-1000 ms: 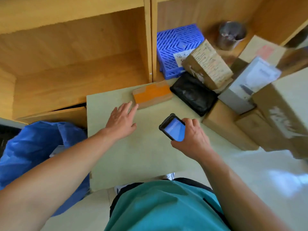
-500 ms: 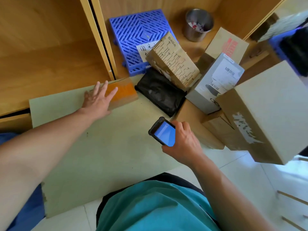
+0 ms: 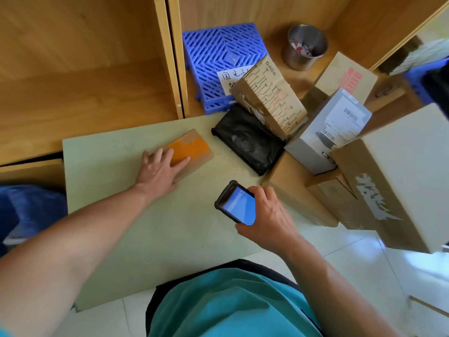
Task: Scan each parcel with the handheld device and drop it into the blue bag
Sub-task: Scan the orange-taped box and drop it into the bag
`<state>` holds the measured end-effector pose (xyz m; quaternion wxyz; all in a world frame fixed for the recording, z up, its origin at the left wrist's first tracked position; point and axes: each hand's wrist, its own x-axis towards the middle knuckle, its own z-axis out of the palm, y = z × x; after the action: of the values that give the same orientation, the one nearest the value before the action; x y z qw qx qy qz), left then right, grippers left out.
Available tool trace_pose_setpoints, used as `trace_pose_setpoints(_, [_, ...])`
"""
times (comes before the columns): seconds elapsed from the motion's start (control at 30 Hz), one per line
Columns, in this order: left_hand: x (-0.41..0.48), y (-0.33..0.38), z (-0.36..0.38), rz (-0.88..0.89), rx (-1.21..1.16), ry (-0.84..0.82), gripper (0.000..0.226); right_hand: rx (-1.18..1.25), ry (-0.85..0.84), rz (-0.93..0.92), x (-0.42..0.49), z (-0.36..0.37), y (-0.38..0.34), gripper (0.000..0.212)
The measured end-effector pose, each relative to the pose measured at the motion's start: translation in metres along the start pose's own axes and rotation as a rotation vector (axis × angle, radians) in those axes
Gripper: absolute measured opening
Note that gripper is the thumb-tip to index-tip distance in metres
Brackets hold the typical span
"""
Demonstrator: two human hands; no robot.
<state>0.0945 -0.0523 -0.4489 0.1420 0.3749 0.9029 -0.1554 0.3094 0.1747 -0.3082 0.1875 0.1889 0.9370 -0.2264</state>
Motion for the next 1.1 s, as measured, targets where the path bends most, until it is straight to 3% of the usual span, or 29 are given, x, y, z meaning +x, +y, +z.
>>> trace_pose_setpoints(0.17, [-0.019,0.006,0.018,0.034,-0.034,-0.081,0.112,-0.01,0.014,-0.022,-0.006,0.006,-0.006,0.079])
trace_pose_setpoints(0.33, [-0.038,0.021,0.004,0.08,0.028,-0.11,0.097,-0.009,0.004,-0.044,-0.017,0.014,-0.006,0.08])
trace_pose_setpoints(0.5, [-0.055,0.022,-0.015,0.114,-0.022,-0.091,0.107,0.006,0.026,-0.081,-0.02,0.016,-0.011,0.082])
trace_pose_setpoints(0.8, [-0.102,0.009,-0.039,0.025,-0.079,-0.013,0.066,0.05,0.035,-0.166,-0.026,0.021,-0.032,0.083])
trace_pose_setpoints(1.1, [-0.143,-0.011,-0.03,-0.043,-0.07,0.149,0.051,-0.005,0.023,-0.088,-0.021,0.036,-0.046,0.077])
